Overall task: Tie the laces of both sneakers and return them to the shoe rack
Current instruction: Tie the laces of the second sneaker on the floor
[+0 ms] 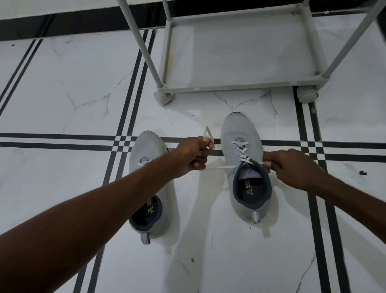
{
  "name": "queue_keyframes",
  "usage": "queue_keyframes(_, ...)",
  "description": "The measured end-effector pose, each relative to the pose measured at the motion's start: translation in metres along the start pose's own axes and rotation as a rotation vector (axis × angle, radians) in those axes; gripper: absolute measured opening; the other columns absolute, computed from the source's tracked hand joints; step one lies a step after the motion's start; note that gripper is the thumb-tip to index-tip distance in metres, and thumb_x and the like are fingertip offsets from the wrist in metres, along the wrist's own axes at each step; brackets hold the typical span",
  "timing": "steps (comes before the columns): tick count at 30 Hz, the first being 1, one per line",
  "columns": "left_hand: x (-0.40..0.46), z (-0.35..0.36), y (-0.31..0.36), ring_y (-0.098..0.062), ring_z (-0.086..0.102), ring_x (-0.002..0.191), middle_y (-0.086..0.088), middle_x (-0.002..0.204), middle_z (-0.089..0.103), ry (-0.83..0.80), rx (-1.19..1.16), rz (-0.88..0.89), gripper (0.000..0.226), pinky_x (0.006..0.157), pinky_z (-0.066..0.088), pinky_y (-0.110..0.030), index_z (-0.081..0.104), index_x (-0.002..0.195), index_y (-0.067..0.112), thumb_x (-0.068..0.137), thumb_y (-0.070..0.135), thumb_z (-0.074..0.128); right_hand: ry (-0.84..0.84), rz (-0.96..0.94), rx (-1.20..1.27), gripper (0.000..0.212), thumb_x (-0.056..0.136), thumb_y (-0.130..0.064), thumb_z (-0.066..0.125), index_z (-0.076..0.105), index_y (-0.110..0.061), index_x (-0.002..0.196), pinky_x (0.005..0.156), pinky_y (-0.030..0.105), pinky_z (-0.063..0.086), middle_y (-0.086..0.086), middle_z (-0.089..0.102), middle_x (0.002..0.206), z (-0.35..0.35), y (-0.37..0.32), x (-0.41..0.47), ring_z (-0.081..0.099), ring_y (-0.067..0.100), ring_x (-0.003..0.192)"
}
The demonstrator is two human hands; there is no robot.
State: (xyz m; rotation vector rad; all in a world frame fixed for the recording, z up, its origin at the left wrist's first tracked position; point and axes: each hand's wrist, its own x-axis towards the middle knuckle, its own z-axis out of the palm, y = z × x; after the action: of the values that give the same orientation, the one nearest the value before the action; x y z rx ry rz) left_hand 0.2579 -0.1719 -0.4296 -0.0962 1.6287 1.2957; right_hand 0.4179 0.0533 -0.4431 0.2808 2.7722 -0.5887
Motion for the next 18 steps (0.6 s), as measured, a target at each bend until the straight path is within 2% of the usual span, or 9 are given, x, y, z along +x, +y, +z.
queue_keyframes(3,0.006,-0.017,-0.016,-0.008,0.015,0.04,0.005,0.051,0.022,0.133,0.007,-0.006,0.035,0.036,0.018,-0.017,0.047,0.074,0.013,0.105,0.019,0.031,0.014,-0.029,-0.086,0.024,0.094,-0.024,0.051,0.051,-0.027,0.07,0.06,0.035,0.046,-0.011,0.05,0.059,0.002,0.001,0.002,0.054,0.019,0.067)
queue_keyframes(6,0.009,-0.02,-0.018,-0.008,0.016,0.037,0.006,0.046,0.023,0.173,0.056,-0.007,0.036,0.035,0.02,-0.014,0.046,0.072,0.013,0.105,0.018,0.032,0.025,0.003,-0.102,0.029,0.092,-0.019,0.052,0.05,-0.026,0.064,0.061,0.035,0.046,-0.013,0.045,0.054,-0.001,0.004,0.003,0.053,0.019,0.066)
queue_keyframes(10,0.01,-0.016,-0.019,-0.01,0.022,0.037,0.007,0.04,0.03,0.263,0.181,-0.005,0.037,0.037,0.027,-0.016,0.052,0.071,0.013,0.103,0.017,0.035,0.028,0.023,-0.11,0.033,0.089,-0.017,0.052,0.043,-0.031,0.06,0.06,0.032,0.044,-0.009,0.055,0.064,-0.001,0.002,0.002,0.056,0.02,0.068)
queue_keyframes(13,0.013,-0.009,-0.027,-0.014,0.042,0.043,0.001,0.049,0.046,0.27,0.259,0.027,0.034,0.045,0.043,-0.024,0.065,0.084,0.008,0.103,0.015,0.038,0.036,0.066,-0.067,0.023,0.091,-0.021,0.054,0.057,-0.029,0.07,0.061,0.031,0.043,-0.003,0.065,0.071,0.004,-0.001,-0.001,0.059,0.022,0.07)
queue_keyframes(15,0.012,-0.006,-0.027,-0.015,0.058,0.053,-0.006,0.065,0.06,0.224,0.269,0.055,0.02,0.053,0.05,-0.026,0.065,0.099,0.007,0.102,0.011,0.046,0.158,0.064,-0.01,0.013,0.091,-0.029,0.059,0.067,-0.023,0.083,0.067,0.036,0.049,0.002,0.071,0.08,0.009,-0.004,-0.005,0.063,0.027,0.078)
queue_keyframes(16,0.012,-0.007,-0.026,-0.015,0.062,0.058,-0.007,0.07,0.063,0.222,0.278,0.063,0.015,0.055,0.05,-0.023,0.065,0.099,0.007,0.099,0.008,0.05,0.274,0.03,-0.013,0.013,0.089,-0.031,0.062,0.067,-0.019,0.086,0.071,0.04,0.05,0.004,0.07,0.082,0.012,-0.005,-0.008,0.062,0.029,0.081)
queue_keyframes(18,0.014,-0.008,-0.026,-0.016,0.064,0.067,-0.007,0.073,0.065,0.268,0.259,0.069,0.013,0.062,0.05,-0.025,0.067,0.092,0.008,0.092,0.002,0.056,0.488,0.031,0.001,0.017,0.087,-0.029,0.065,0.064,-0.014,0.078,0.07,0.041,0.046,0.005,0.065,0.077,0.014,-0.011,-0.019,0.058,0.028,0.076)
